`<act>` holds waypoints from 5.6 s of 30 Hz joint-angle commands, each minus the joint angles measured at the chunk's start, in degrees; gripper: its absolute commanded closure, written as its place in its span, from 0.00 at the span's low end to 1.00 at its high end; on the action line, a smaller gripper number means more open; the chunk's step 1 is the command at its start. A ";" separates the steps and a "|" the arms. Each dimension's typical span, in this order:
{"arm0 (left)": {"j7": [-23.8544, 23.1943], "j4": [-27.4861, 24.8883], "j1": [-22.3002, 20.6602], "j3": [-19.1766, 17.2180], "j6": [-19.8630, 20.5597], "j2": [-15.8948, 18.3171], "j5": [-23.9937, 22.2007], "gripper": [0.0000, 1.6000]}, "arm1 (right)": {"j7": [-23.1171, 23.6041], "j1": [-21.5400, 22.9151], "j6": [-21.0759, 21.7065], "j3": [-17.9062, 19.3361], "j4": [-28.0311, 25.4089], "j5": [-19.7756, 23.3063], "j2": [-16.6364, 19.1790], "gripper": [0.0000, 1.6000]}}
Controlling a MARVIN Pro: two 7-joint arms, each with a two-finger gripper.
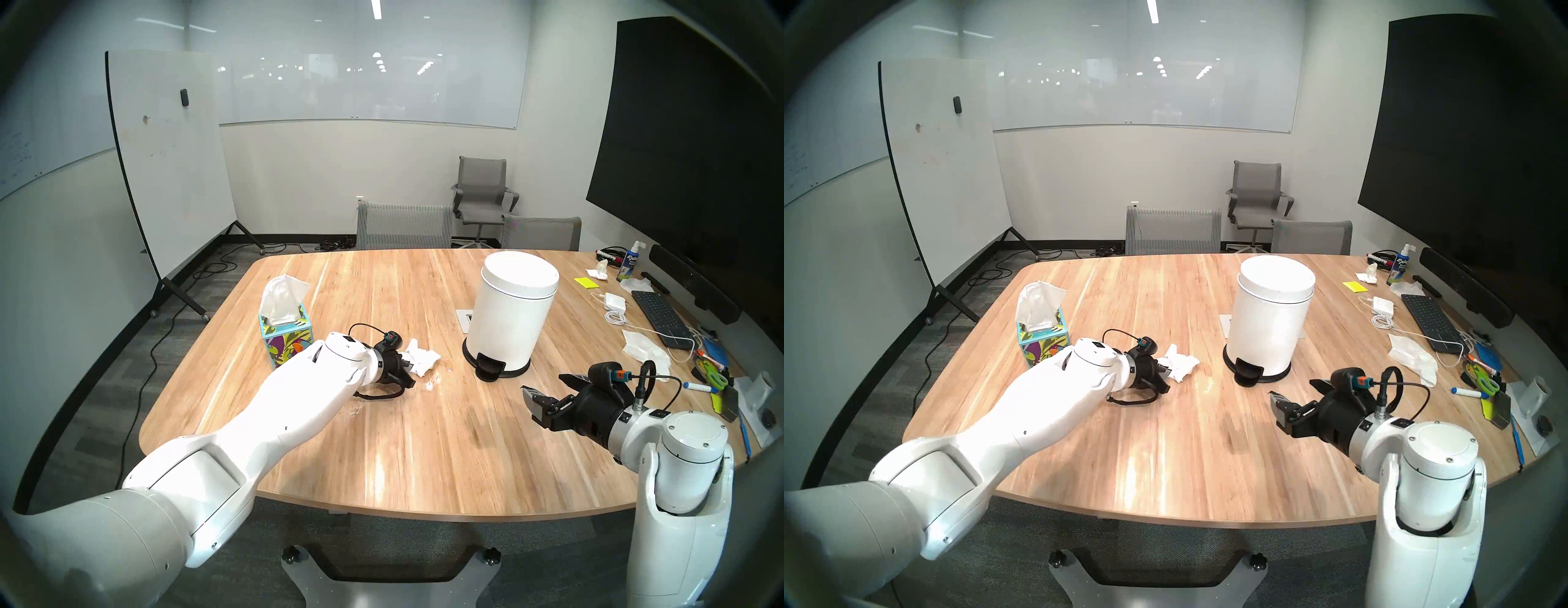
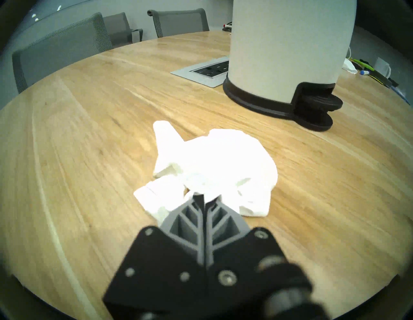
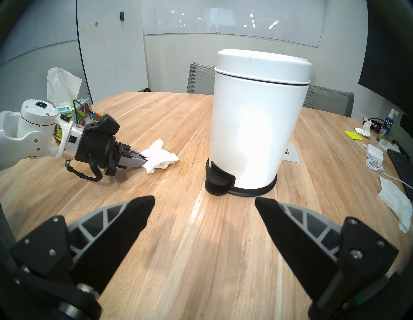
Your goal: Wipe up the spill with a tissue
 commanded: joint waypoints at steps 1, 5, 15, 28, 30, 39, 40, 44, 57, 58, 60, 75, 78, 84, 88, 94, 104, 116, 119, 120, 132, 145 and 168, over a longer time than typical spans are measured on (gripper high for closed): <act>-4.16 -6.90 4.11 -1.48 1.91 6.69 -0.37 1.00 | 0.02 0.19 -0.10 0.12 -0.97 0.06 0.08 0.00; -6.38 -10.30 5.54 -2.79 2.57 9.08 -0.34 1.00 | 0.02 0.20 -0.11 0.12 -0.95 0.06 0.08 0.00; -11.78 -19.69 7.94 -5.45 3.45 16.55 -2.28 1.00 | 0.02 0.19 -0.11 0.12 -0.96 0.07 0.08 0.00; -15.04 -29.24 8.80 -10.60 6.45 20.40 -6.21 1.00 | 0.02 0.18 -0.10 0.12 -0.99 0.07 0.08 0.00; -15.35 -30.94 9.15 -11.44 7.45 21.08 -6.87 1.00 | 0.02 0.17 -0.10 0.13 -1.01 0.07 0.07 0.00; -13.79 -38.49 11.91 -16.22 13.17 23.60 -9.75 1.00 | 0.01 0.12 -0.07 0.14 -1.10 0.06 0.06 0.00; -13.57 -39.03 12.17 -16.77 13.73 23.68 -10.04 1.00 | 0.01 0.12 -0.07 0.14 -1.11 0.06 0.05 0.00; -12.14 -41.77 13.79 -19.11 15.92 23.82 -11.46 1.00 | 0.01 0.10 -0.05 0.14 -1.14 0.05 0.05 0.00; -9.39 -45.00 16.93 -23.01 18.09 22.25 -14.50 1.00 | 0.00 0.07 -0.03 0.15 -1.19 0.04 0.04 0.00; -9.49 -44.91 16.80 -22.81 17.85 22.34 -14.31 1.00 | 0.00 0.07 -0.03 0.15 -1.19 0.04 0.04 0.00; -9.38 -44.97 16.84 -22.84 17.88 22.32 -14.37 1.00 | 0.00 0.07 -0.03 0.15 -1.19 0.04 0.04 0.00; -9.00 -45.08 16.90 -22.75 17.80 22.43 -14.71 1.00 | 0.00 0.07 -0.03 0.15 -1.19 0.04 0.04 0.00; -9.02 -45.07 16.90 -22.75 17.79 22.44 -14.72 1.00 | 0.00 0.07 -0.03 0.15 -1.19 0.04 0.03 0.00; -9.08 -45.06 16.90 -22.77 17.79 22.42 -14.69 1.00 | 0.00 0.07 -0.03 0.15 -1.20 0.04 0.03 0.00; -9.11 -45.05 16.90 -22.79 17.79 22.41 -14.66 1.00 | 0.00 0.07 -0.03 0.15 -1.20 0.04 0.03 0.00; -9.13 -45.05 16.91 -22.80 17.79 22.40 -14.64 1.00 | 0.00 0.07 -0.03 0.15 -1.20 0.04 0.03 0.00; -9.16 -45.05 16.91 -22.82 17.79 22.38 -14.62 1.00 | 0.00 0.07 -0.03 0.15 -1.20 0.04 0.03 0.00; -9.22 -45.00 16.88 -22.80 17.79 22.38 -14.59 1.00 | 6.65 0.99 3.11 1.96 -2.87 3.66 2.81 0.00; -9.22 -45.00 16.88 -22.81 17.79 22.38 -14.59 1.00 | 7.62 1.27 3.85 1.48 -3.17 3.81 3.12 0.00; -9.22 -45.00 16.89 -22.81 17.79 22.38 -14.59 1.00 | 7.99 1.51 4.14 1.36 -3.13 3.95 3.23 0.00; -9.22 -45.02 16.91 -22.83 17.79 22.36 -14.58 1.00 | 8.25 5.85 6.16 -1.88 0.27 3.09 4.45 0.47; -9.22 -45.02 16.90 -22.83 17.79 22.36 -14.57 1.00 | 6.97 9.49 5.74 -4.16 5.48 2.51 5.01 1.00; -9.21 -45.02 16.91 -22.84 17.80 22.36 -14.57 1.00 | 3.30 15.06 5.22 -7.02 14.45 1.34 5.88 1.00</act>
